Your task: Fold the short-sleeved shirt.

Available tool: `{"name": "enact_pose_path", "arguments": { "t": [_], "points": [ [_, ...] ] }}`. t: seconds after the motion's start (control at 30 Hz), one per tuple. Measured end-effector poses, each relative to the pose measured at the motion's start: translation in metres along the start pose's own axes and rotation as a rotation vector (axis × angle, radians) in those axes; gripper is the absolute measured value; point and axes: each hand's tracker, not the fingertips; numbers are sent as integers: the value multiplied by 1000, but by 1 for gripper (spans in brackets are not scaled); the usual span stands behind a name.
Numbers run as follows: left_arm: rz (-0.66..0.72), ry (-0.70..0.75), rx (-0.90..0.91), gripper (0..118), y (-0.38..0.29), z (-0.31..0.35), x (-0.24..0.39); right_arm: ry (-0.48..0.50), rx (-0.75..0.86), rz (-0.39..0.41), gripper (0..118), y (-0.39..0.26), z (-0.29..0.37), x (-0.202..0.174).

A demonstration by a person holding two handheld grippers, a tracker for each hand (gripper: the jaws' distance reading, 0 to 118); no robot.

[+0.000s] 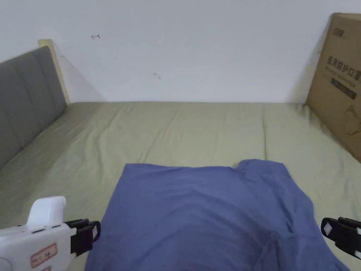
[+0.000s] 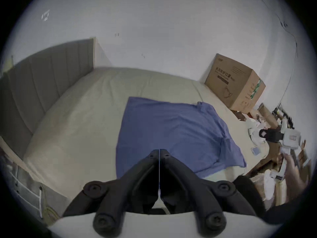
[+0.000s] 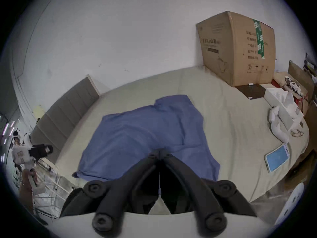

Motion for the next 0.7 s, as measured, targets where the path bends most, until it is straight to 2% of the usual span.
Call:
{"name": "enact_pose_path", "arguments": {
  "t": [0.1,0.17,0.2,0.23,0.27,0.3,0.33,0.37,0.53,0.63,0.67,0.7],
  "points": [
    [21,72,-207,1,-5,-20,-20,-8,-22,51,0,1,1,-8],
    [96,98,-293,1,-15,-30,-28,-19,-41,67,0,-2,0,-7],
    [140,105,-317,8,-24,-40,-32,-23,-48,66,0,-4,-1,-6],
    [171,112,-320,23,-31,-47,-40,-22,-59,58,0,-6,-3,-5],
    [177,118,-333,59,-38,-54,-46,-18,-76,39,0,-9,-4,-3],
    [179,131,-358,90,-45,-62,-50,-13,-89,20,0,-11,-5,-1],
    [187,138,-390,108,-52,-76,-65,-10,-102,-2,0,-14,-6,1],
    [175,148,-390,111,-56,-82,-68,-6,-115,-19,0,-17,-7,2],
    [93,240,-438,110,-70,-114,-85,4,-135,-39,0,-27,-14,14],
    [-31,168,-463,92,-75,-117,-76,-21,-149,-24,0,-30,-20,21],
    [-75,152,-465,75,-77,-116,-69,-24,-153,-23,0,-31,-21,23],
    [-117,130,-462,43,-79,-114,-61,-26,-156,-25,0,-32,-22,25]
  ]
}}
